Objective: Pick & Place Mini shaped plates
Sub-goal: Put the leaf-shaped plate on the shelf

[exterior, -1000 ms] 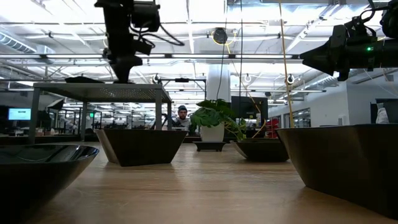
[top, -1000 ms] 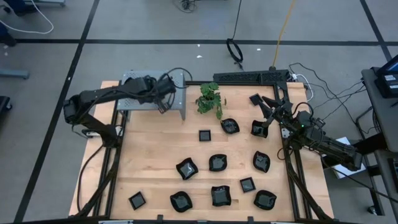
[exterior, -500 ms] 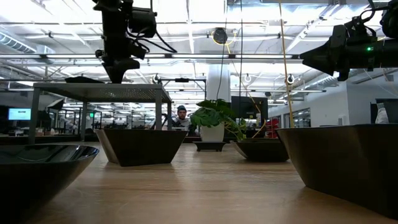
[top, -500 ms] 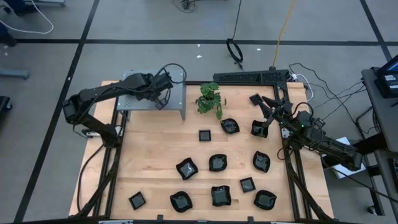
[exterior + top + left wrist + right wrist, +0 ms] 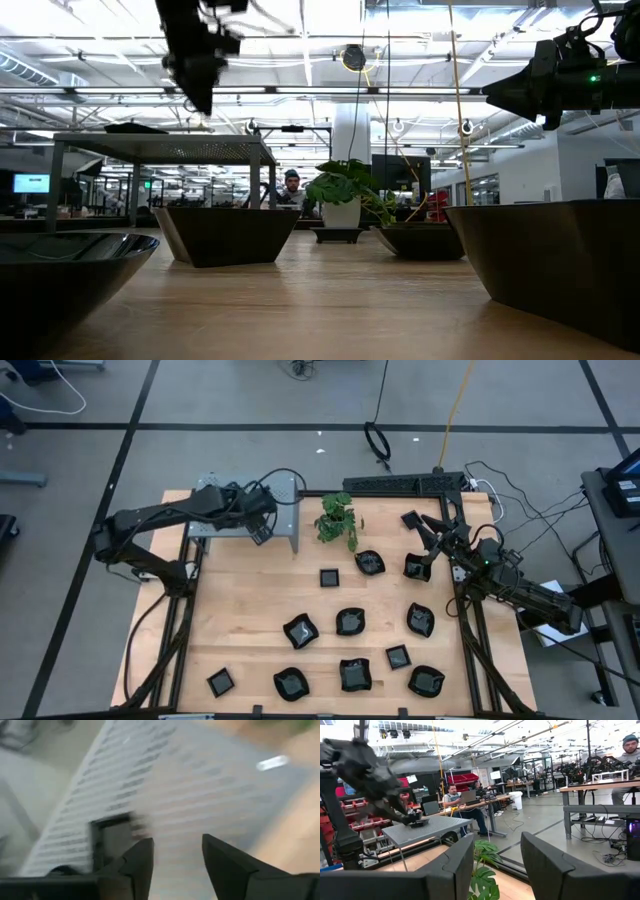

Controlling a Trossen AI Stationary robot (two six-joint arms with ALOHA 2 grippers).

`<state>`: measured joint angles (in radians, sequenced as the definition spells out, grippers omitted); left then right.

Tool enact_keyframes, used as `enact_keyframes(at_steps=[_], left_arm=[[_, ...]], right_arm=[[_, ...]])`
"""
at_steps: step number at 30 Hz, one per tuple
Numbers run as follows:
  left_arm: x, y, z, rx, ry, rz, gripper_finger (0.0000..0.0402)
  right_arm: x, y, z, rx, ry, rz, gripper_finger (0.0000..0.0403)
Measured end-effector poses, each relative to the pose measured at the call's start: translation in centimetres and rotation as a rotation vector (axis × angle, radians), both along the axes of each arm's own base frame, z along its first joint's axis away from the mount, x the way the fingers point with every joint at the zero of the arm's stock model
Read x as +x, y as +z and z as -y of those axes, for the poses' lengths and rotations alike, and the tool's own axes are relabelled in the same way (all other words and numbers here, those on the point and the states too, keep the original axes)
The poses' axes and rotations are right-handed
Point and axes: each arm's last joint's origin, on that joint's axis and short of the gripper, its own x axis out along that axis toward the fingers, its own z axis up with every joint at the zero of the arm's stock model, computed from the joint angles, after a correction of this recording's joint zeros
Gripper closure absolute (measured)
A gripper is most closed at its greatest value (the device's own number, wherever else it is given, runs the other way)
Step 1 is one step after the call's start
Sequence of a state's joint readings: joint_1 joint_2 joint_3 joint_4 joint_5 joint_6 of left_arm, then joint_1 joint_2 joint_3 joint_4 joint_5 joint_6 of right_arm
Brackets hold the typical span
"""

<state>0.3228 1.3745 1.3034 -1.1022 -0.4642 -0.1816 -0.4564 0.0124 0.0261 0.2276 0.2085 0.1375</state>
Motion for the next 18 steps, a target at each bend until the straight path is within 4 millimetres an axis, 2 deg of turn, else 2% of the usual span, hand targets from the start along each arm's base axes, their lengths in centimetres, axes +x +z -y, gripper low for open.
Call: enact_keyframes(at_steps=[5,8,12,18], left_arm=[[-0.2,1.6,3.7,-0.180,-0.087,0.183,0.0218],[0.0,1.5,6.1,-0.284,-0.112,0.234,0.0218],[0.9,0.3,9.7,-0.320,-0.191,0.216,0.0218],[2.5,-2.3,15.3,-0.314,-0.430,0.215,0.0218]], right_arm=[[0.0,0.0,0.0,0.000,0.000,0.000,0.0250],[0.0,0.0,0.0,0.000,0.000,0.000,0.0250],[0.0,0.0,0.0,0.000,0.000,0.000,0.0250],[0.0,0.0,0.0,0.000,0.000,0.000,0.0250]])
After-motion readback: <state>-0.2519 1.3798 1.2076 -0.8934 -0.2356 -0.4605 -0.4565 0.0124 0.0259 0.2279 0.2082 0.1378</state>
